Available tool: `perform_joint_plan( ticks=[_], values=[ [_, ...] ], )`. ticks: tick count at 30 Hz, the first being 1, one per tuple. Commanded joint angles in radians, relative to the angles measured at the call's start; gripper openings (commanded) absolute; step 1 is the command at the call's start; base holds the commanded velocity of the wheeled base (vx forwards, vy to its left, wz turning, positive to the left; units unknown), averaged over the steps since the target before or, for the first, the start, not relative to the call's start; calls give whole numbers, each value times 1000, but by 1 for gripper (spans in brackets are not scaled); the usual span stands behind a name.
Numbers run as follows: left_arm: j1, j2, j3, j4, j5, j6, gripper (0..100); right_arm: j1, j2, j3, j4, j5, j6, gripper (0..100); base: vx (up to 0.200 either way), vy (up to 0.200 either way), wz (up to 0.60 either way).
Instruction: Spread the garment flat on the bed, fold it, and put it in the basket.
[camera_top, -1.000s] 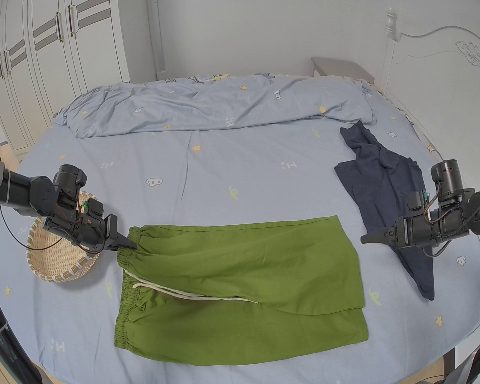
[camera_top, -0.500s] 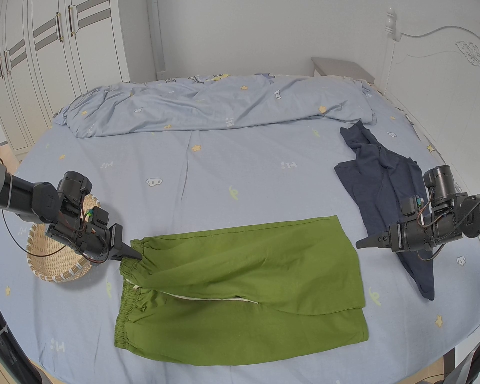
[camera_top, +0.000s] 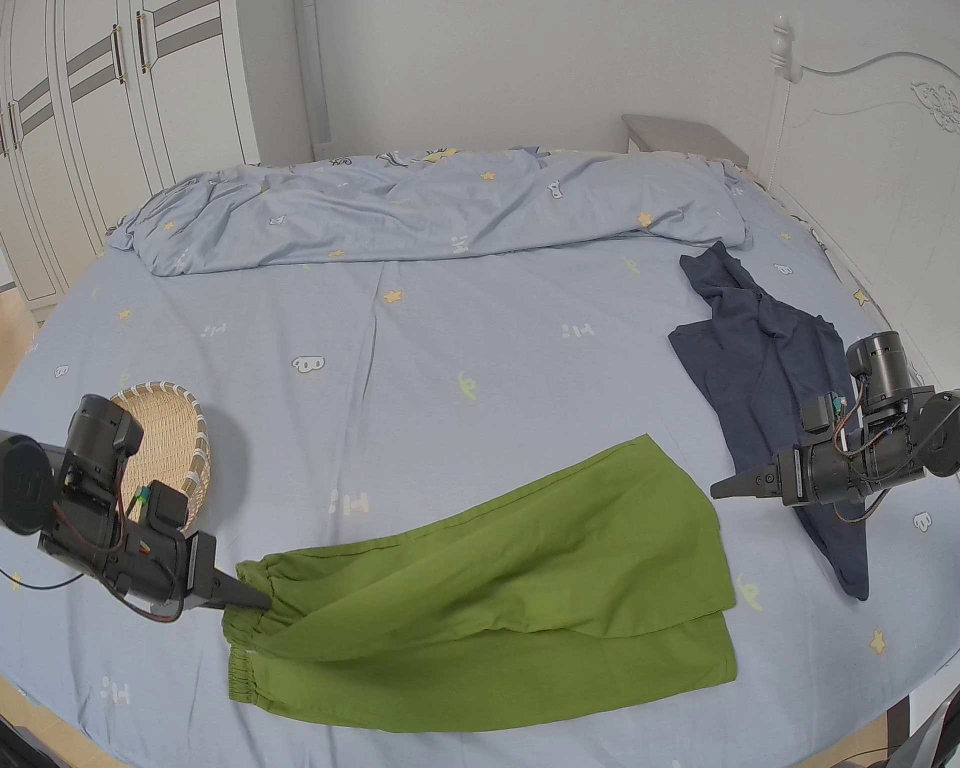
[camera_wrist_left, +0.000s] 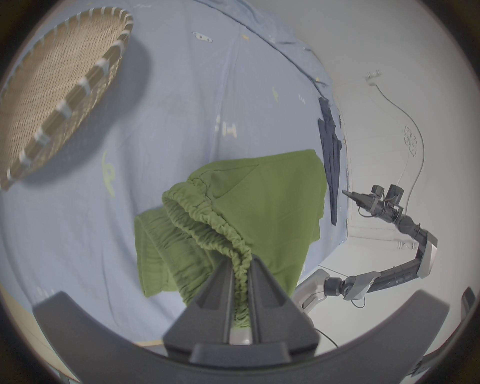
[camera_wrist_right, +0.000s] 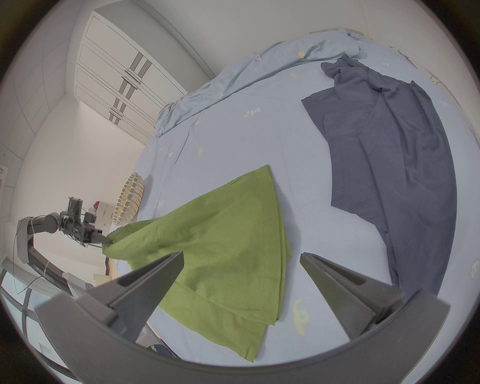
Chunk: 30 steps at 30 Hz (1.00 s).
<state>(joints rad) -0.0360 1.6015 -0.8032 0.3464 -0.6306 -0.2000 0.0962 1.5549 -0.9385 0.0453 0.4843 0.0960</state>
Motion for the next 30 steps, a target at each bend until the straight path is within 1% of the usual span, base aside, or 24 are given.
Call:
perform_joint_plan(
  ticks=[1,3,4,8,11,17,20,22,23,24,27,28,30],
  values=[
    [-15,-66,122,-40,5,1,0,5,-3,1,2,0,1,100,0,0,0],
    [-21,-61,142,-50,6,2,0,5,-3,3,2,0,1,100,0,0,0],
    [-21,-60,144,-52,6,2,100,5,-3,3,2,0,1,100,0,0,0],
    [-33,-57,164,-52,5,-2,100,4,-3,3,2,0,2,100,0,0,0],
    [-58,-64,202,-52,5,-1,100,4,-3,1,2,0,1,100,0,0,0],
    [-35,-95,197,-53,8,-6,100,4,-1,1,2,0,2,100,0,0,0],
    [34,-115,165,-55,8,-18,100,4,-1,1,2,0,1,100,0,0,0],
    [80,-104,134,-55,6,-36,100,4,-1,1,2,0,1,100,0,0,0],
    [87,-103,130,-56,6,-39,100,4,-1,1,2,0,2,100,0,0,0],
    [119,-78,105,-60,5,-58,100,4,-1,1,2,0,1,100,0,0,0],
    [137,-41,90,-86,5,-70,100,4,-1,1,2,0,1,100,0,0,0],
    [149,-17,90,-125,5,-79,100,4,-1,1,2,0,1,100,0,0,0],
    [149,-17,90,-125,5,-79,100,4,-1,1,2,0,1,100,0,0,0]
  ],
)
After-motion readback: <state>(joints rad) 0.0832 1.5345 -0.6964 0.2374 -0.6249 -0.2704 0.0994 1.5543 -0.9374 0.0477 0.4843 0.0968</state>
